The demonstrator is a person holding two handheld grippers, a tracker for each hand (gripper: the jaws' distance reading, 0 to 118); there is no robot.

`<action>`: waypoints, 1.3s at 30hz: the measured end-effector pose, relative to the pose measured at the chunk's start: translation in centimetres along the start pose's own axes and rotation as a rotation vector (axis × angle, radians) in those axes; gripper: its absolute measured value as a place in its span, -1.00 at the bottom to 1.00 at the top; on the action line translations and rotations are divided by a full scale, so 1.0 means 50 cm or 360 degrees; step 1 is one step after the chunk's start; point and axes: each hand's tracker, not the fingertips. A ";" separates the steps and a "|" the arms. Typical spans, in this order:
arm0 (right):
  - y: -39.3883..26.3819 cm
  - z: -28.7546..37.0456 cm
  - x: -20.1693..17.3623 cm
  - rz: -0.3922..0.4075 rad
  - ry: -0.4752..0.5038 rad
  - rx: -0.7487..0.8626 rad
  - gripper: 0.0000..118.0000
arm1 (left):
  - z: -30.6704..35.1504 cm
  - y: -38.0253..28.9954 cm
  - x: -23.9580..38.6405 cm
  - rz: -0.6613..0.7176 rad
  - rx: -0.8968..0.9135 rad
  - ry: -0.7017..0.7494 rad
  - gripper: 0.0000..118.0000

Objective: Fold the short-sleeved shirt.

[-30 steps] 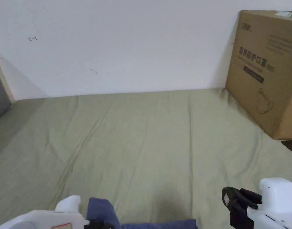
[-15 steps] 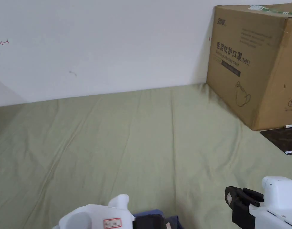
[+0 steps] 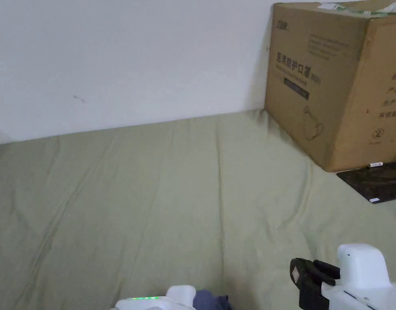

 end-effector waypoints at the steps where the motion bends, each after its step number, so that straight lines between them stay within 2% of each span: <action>1: -0.003 0.000 0.000 0.0008 -0.0010 -0.0004 -1.00 | -0.032 -0.003 0.000 0.0007 -0.0072 -0.0082 -1.00; 4: -0.007 0.000 0.001 0.0006 -0.0017 -0.0032 -1.00 | -0.030 0.010 0.009 0.0117 0.0013 -0.0364 -1.00; 6: -0.009 0.000 -0.001 -0.0001 -0.0015 -0.0038 -1.00 | -0.029 0.003 0.023 0.0170 -0.0019 -0.0457 -1.00; 8: -0.008 0.000 -0.004 -0.0001 -0.0009 -0.0045 -1.00 | -0.014 -0.015 0.040 0.0082 -0.0050 -0.0480 -1.00; 10: 0.000 0.003 -0.011 0.0006 0.0010 -0.0043 -1.00 | 0.035 -0.040 0.067 -0.0105 0.0135 -0.0333 -1.00; 14: 0.031 0.027 -0.030 0.0061 0.0070 0.0103 -1.00 | 0.194 -0.074 0.064 -0.0157 0.0656 -0.0234 -1.00; 17: 0.066 0.050 -0.054 0.0139 0.0083 0.0281 -1.00 | 0.340 -0.100 0.050 -0.0228 0.1159 0.0027 -1.00; 22: 0.097 0.076 -0.103 0.0282 -0.0058 0.0716 -1.00 | 0.487 -0.137 0.031 -0.0254 0.1727 0.0453 -1.00; 26: 0.087 0.069 -0.118 0.0249 -0.0109 0.0968 -1.00 | 0.498 -0.157 0.022 -0.0217 0.1997 0.0811 -1.00; 28: 0.078 0.058 -0.124 0.0266 -0.0169 0.1002 -1.00 | 0.489 -0.165 0.015 -0.0165 0.2038 0.0847 -1.00; 33: 0.079 0.051 -0.120 0.0191 -0.0142 0.0898 -1.00 | 0.479 -0.168 0.002 -0.0099 0.1997 0.0846 -1.00; 39: 0.089 0.063 -0.113 0.0191 -0.0111 0.0874 -1.00 | 0.484 -0.174 -0.006 -0.0067 0.1948 0.0808 -1.00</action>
